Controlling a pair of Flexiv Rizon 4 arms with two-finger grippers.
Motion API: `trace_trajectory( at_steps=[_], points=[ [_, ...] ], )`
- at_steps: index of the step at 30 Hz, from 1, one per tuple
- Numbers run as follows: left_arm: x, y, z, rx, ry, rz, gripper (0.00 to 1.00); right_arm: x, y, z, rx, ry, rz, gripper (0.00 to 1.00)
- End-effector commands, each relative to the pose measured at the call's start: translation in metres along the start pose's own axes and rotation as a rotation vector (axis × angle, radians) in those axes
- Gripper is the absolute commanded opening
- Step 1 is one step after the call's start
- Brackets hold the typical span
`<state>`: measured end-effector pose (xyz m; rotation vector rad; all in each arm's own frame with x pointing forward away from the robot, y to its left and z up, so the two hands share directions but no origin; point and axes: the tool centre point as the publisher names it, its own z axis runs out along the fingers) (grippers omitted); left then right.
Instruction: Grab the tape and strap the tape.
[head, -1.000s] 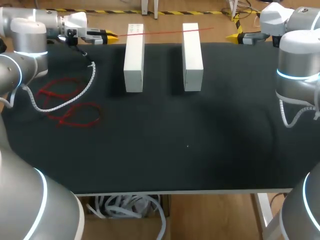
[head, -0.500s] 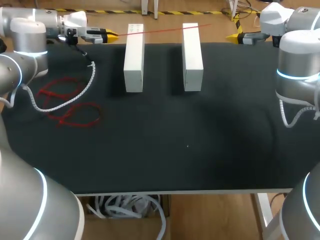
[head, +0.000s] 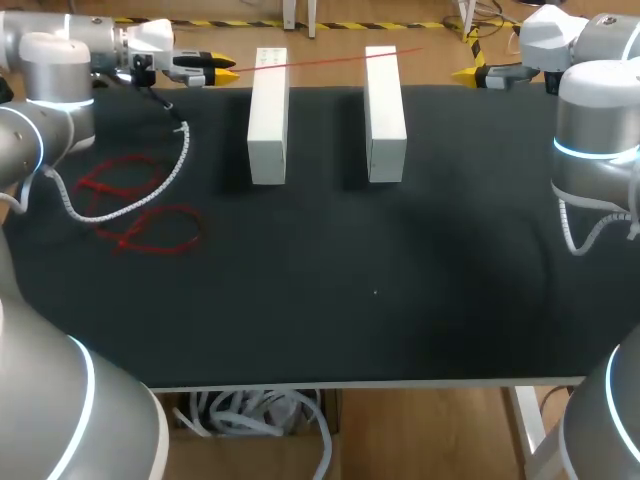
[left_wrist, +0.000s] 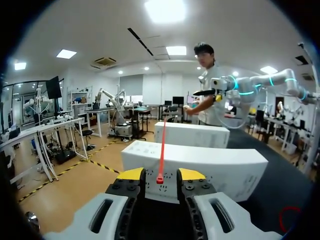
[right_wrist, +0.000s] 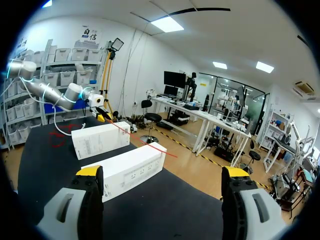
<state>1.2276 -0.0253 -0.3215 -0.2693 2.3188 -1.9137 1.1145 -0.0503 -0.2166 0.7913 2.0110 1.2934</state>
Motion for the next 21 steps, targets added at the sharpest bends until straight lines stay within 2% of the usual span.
trace_trajectory(
  at_steps=[1, 5, 7, 13, 19, 21],
  points=[
    [-0.0074, 0.0030, 0.0017, 0.004, 0.190, -0.002, 0.27, 0.0003, 0.0000, -0.0002, 0.000, 0.000, 0.000, 1.00],
    [-0.0081, 0.0045, 0.0024, 0.004, 0.189, -0.006, 0.26, 0.0003, 0.0000, -0.0002, 0.000, 0.000, 0.000, 1.00],
    [-0.0082, 0.0047, 0.0025, 0.007, 0.189, -0.007, 0.19, 0.0003, 0.0000, -0.0002, 0.000, 0.000, 0.000, 1.00],
    [-0.0087, 0.0051, 0.0025, 0.011, 0.192, -0.009, 0.13, 0.0003, 0.0000, -0.0002, 0.000, 0.000, 0.000, 1.00],
    [-0.0082, 0.0076, 0.0020, 0.012, 0.189, -0.017, 0.16, 0.0003, 0.0000, -0.0002, 0.000, 0.000, 0.000, 1.00],
    [-0.0078, 0.0081, 0.0020, 0.015, 0.189, -0.020, 0.20, 0.0003, 0.0000, -0.0002, 0.000, 0.000, 0.000, 1.00]
  ],
)
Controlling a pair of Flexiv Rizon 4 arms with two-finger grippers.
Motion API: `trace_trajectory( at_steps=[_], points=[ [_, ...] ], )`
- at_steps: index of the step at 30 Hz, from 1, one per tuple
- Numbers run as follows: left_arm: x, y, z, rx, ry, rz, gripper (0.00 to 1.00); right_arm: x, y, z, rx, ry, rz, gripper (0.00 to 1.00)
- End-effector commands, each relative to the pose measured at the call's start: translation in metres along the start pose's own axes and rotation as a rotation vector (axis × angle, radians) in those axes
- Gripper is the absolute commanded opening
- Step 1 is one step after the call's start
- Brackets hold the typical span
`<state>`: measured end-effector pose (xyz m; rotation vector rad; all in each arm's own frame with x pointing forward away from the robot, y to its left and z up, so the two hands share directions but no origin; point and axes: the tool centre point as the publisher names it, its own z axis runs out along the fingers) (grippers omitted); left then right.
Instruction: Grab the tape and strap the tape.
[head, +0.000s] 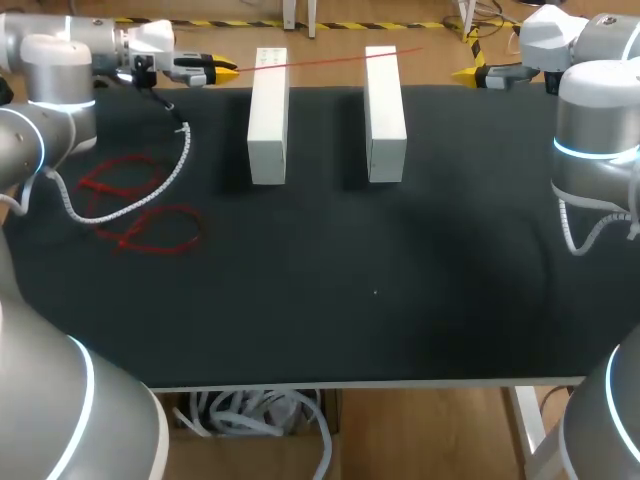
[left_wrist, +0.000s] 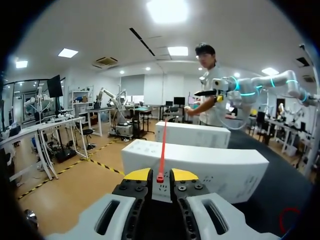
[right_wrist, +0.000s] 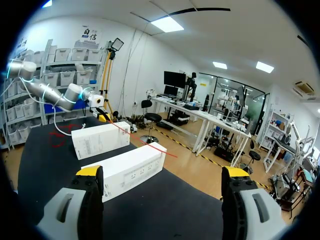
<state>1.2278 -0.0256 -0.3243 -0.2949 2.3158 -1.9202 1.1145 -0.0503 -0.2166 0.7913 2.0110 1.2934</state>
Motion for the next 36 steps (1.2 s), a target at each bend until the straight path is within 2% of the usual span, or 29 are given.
trace_trajectory(
  at_steps=[1, 7, 10, 18, 21, 26, 31, 32, 36],
  points=[
    [-0.0075, 0.0053, 0.0013, 0.012, 0.196, -0.005, 0.23, 0.0003, 0.0000, -0.0002, 0.000, 0.000, 0.000, 1.00],
    [-0.0072, 0.0052, 0.0017, 0.019, 0.192, -0.006, 0.20, 0.0003, 0.0000, -0.0002, 0.000, 0.000, 0.000, 1.00],
    [-0.0067, 0.0052, 0.0015, 0.016, 0.191, -0.006, 0.15, 0.0003, 0.0000, -0.0002, 0.000, 0.000, 0.000, 1.00],
    [-0.0060, 0.0060, 0.0007, 0.015, 0.187, -0.007, 0.19, 0.0003, 0.0000, -0.0002, 0.000, 0.000, 0.000, 1.00],
    [-0.0061, 0.0059, 0.0006, 0.015, 0.186, -0.006, 0.15, 0.0003, 0.0000, -0.0002, 0.000, 0.000, 0.000, 1.00],
    [-0.0065, 0.0049, 0.0008, 0.016, 0.187, -0.005, 0.14, 0.0003, 0.0000, -0.0002, 0.000, 0.000, 0.000, 1.00],
    [-0.0074, 0.0053, 0.0015, 0.012, 0.186, -0.008, 0.05, 0.0003, 0.0000, -0.0002, 0.000, 0.000, 0.000, 1.00],
    [-0.0075, 0.0053, 0.0015, 0.013, 0.187, -0.007, 0.00, 0.0003, 0.0000, -0.0002, 0.000, 0.000, 0.000, 1.00],
    [-0.0077, 0.0055, 0.0015, 0.010, 0.190, -0.005, 0.00, 0.0003, 0.0000, -0.0002, 0.000, 0.000, 0.000, 1.00]
  ],
)
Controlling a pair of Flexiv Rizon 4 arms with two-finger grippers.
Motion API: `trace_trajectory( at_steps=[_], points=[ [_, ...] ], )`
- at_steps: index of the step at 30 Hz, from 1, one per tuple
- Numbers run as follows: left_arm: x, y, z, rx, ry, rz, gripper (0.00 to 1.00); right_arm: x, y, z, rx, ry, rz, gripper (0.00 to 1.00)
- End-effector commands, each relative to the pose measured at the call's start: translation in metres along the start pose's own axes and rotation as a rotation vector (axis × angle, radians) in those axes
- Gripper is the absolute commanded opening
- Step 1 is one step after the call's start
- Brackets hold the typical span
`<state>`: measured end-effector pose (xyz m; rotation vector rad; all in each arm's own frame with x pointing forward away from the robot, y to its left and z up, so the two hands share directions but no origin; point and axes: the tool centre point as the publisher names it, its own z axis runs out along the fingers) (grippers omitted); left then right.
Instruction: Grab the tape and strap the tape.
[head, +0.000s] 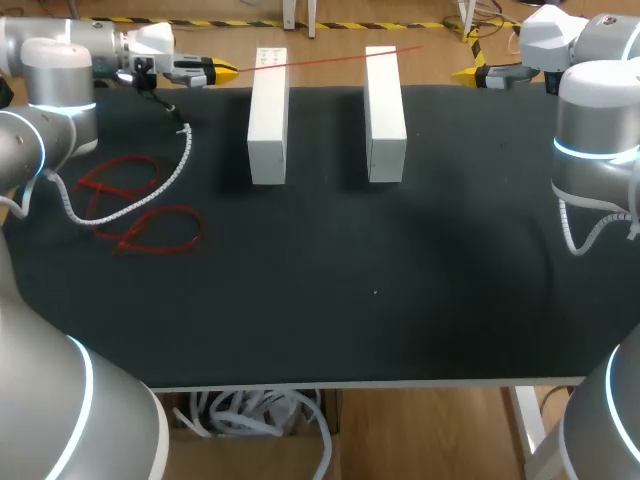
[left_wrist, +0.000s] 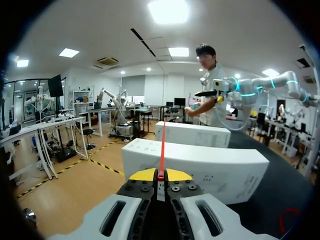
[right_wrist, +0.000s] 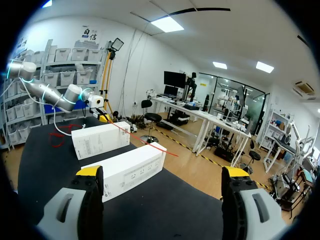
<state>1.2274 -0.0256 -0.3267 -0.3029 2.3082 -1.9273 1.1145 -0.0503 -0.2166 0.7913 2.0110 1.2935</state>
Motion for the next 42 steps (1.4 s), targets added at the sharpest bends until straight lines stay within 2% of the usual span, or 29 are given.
trace_trajectory(
  at_steps=[1, 7, 14, 18, 22, 25, 29, 38, 42],
  points=[
    [-0.008, 0.003, 0.001, 0.002, 0.194, -0.001, 0.00, 0.000, 0.000, 0.000, 0.000, 0.000, 0.000, 1.00],
    [-0.004, -0.004, -0.001, 0.006, 0.199, 0.011, 0.00, 0.000, 0.000, 0.000, 0.000, 0.000, 0.000, 1.00],
    [0.018, -0.030, -0.008, 0.034, 0.182, 0.038, 0.00, 0.000, 0.000, 0.000, 0.000, 0.000, 0.000, 1.00],
    [0.039, -0.051, -0.014, 0.022, 0.161, 0.064, 0.00, 0.000, 0.000, 0.000, 0.000, 0.000, 0.000, 1.00],
    [0.060, -0.084, -0.018, 0.059, 0.102, 0.089, 0.00, 0.000, 0.000, 0.000, 0.000, 0.000, 0.000, 1.00],
    [0.074, -0.105, -0.015, 0.081, 0.060, 0.096, 0.00, 0.000, 0.000, 0.000, 0.000, 0.000, 0.000, 1.00],
    [0.089, -0.124, -0.006, 0.098, 0.022, 0.097, 0.00, 0.000, 0.000, 0.000, 0.000, 0.000, 0.000, 1.00],
    [0.106, -0.161, 0.018, 0.080, -0.102, 0.102, 0.00, 0.000, 0.000, 0.000, 0.000, 0.000, 0.000, 1.00],
    [0.107, -0.174, 0.026, 0.125, -0.130, 0.087, 0.00, 0.000, 0.000, 0.000, 0.000, 0.000, 0.000, 1.00]
  ],
)
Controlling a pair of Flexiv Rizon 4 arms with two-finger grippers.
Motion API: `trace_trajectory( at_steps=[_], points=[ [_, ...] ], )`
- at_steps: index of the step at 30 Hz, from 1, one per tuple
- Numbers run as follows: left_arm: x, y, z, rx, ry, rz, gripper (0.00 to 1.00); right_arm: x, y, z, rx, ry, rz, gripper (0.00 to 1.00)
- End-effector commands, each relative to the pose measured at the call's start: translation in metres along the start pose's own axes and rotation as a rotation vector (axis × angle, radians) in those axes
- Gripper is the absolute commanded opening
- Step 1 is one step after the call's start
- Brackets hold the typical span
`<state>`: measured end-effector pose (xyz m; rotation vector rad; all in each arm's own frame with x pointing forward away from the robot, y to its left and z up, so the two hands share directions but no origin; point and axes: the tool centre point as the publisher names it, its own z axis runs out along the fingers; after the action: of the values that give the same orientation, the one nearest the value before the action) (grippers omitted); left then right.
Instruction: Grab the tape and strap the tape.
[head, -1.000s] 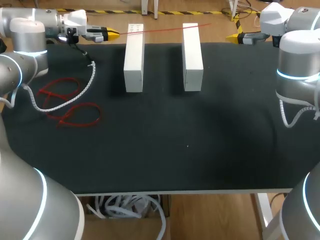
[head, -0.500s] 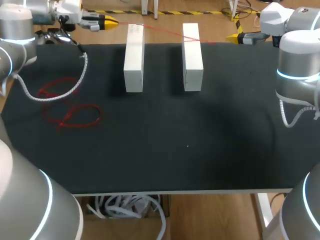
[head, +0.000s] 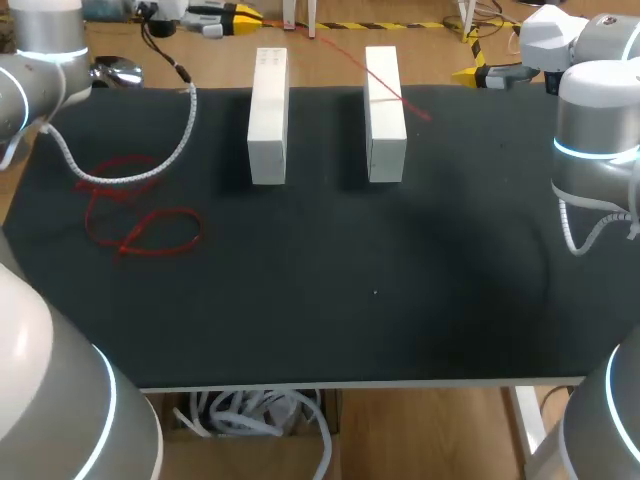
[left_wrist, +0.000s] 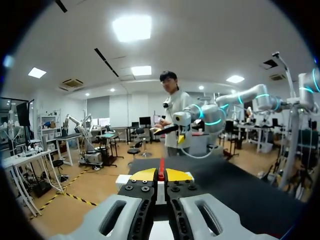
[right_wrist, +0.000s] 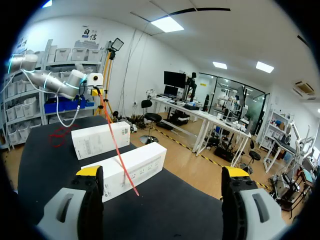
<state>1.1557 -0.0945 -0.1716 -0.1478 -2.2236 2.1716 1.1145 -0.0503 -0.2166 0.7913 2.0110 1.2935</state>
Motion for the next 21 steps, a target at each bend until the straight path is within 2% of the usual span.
trace_trajectory(
  at_steps=[1, 9, 21],
  points=[
    [0.011, -0.020, 0.013, -0.042, -0.444, 0.006, 0.00, 0.000, 0.000, 0.000, 0.000, 0.000, 0.000, 1.00],
    [0.007, -0.045, 0.019, 0.095, -0.489, 0.035, 0.00, 0.000, 0.000, 0.000, 0.000, 0.000, 0.000, 1.00],
    [0.007, -0.045, 0.019, 0.095, -0.489, 0.035, 0.00, 0.000, 0.000, 0.000, 0.000, 0.000, 0.000, 1.00]
  ],
)
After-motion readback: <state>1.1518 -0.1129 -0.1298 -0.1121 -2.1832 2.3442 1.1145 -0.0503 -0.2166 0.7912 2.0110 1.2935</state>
